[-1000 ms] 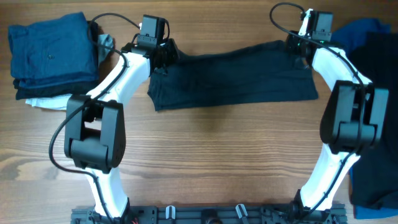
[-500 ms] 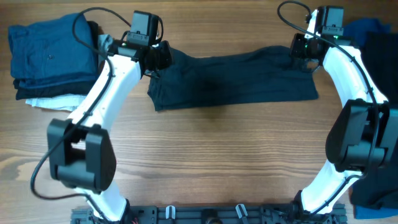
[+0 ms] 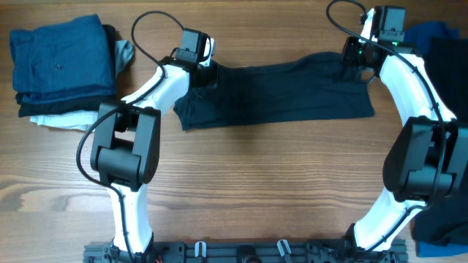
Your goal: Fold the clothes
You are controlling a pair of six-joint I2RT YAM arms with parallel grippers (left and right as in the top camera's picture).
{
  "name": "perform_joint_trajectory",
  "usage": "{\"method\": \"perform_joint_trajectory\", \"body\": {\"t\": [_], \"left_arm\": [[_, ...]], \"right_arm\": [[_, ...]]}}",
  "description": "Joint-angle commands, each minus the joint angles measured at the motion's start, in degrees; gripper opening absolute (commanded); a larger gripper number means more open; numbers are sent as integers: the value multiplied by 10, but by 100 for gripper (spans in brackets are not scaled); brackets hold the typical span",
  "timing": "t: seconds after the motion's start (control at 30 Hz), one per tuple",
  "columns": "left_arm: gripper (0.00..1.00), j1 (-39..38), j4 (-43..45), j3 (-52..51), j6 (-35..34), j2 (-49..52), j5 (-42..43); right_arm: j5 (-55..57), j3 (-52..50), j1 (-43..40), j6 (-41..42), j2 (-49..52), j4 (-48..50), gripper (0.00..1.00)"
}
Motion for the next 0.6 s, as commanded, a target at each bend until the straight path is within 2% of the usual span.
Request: {"method": "perform_joint_trajectory", "body": {"t": [0.0, 0.1, 0.33, 0.57], "left_arm": [[18, 0, -1, 4, 35, -1, -38], [4, 0, -3, 4, 35, -1, -43], [4, -3, -20, 4, 53, -15, -51], [4, -6, -38, 5, 52, -127, -72]], "right_arm": [[-9, 1, 2, 4, -10, 2, 4], [-9, 1, 2, 4, -10, 2, 4], [-9, 1, 2, 4, -10, 2, 4], [-10, 1, 2, 2, -11, -1, 4]]}}
